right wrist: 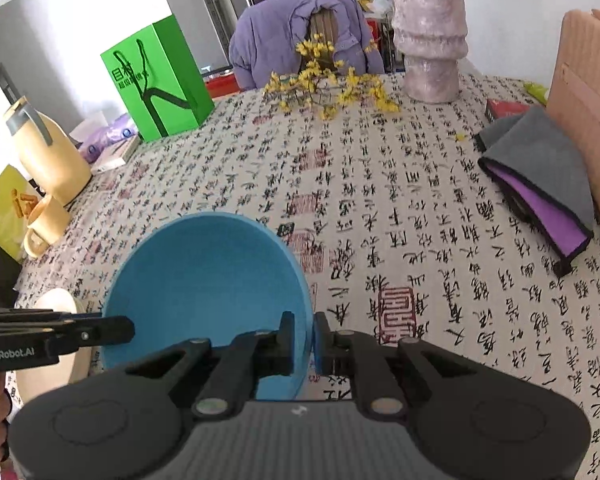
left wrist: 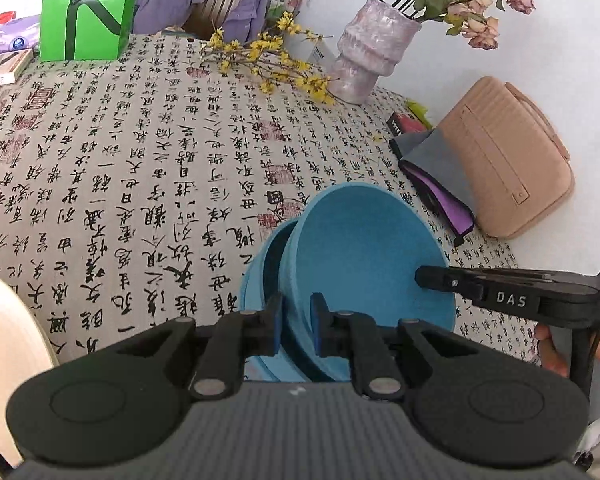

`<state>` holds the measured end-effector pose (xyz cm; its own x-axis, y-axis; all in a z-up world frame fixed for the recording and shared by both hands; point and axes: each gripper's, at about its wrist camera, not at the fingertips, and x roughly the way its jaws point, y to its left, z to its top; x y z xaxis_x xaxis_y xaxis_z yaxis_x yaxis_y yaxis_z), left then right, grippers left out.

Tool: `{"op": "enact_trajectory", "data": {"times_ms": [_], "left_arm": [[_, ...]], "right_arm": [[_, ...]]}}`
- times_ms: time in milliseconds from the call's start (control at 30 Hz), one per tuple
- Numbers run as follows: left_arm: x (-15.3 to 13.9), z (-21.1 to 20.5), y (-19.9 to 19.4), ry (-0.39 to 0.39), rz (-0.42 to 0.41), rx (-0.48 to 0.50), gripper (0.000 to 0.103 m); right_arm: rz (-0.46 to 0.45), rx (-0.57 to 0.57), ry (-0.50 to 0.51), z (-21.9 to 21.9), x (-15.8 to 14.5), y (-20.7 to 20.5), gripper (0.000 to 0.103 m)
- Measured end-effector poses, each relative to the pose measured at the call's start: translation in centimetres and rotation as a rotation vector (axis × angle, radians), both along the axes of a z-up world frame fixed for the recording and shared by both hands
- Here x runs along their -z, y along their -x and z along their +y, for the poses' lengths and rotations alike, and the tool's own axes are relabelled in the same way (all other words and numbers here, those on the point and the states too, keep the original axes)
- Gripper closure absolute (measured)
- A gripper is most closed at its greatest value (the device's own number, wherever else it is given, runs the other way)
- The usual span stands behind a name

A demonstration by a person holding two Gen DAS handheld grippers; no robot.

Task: Organize plates and bowls
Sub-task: 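Carry the gripped bowl over the nested bowls and lower it inside, then open both grippers and withdraw from the three nested bowls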

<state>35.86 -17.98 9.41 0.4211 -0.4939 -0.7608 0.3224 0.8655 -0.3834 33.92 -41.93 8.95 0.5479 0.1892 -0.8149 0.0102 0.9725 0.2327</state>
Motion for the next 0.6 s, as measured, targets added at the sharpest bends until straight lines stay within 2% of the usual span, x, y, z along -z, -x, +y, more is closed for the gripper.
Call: {"op": "enact_trajectory", "data": {"times_ms": [100,133,167,200,533,600], "left_arm": [[-0.1,0.1,0.0,0.002,-0.002,0.000,0.085],[-0.2,0.1,0.0,0.004,-0.004,0.004,0.081],[-0.3,0.2,0.1,0.002,-0.008,0.006,0.071],[-0.4,0.2,0.2,-0.003,-0.018,0.006,0.068],[-2.3,1.2,1.4,-0.025,-0.093,0.014,0.067],[-2.8,1.5,1.9,-0.024,-0.106,0.009,0.065]], "right_arm": [[0.003,0.000,0.004,0.2,0.3,-0.2,0.088],[0.003,-0.002,0.001,0.3,0.3,-0.2,0.088],[0.005,-0.005,-0.002,0.4,0.3,-0.2,0.087],[0.004,-0.010,-0.004,0.5,0.3,-0.3,0.087],[-0.030,-0.023,0.029,0.9,-0.8,0.2,0.087],[-0.041,-0.029,0.036,0.9,-1.3,0.6,0.078]]}}
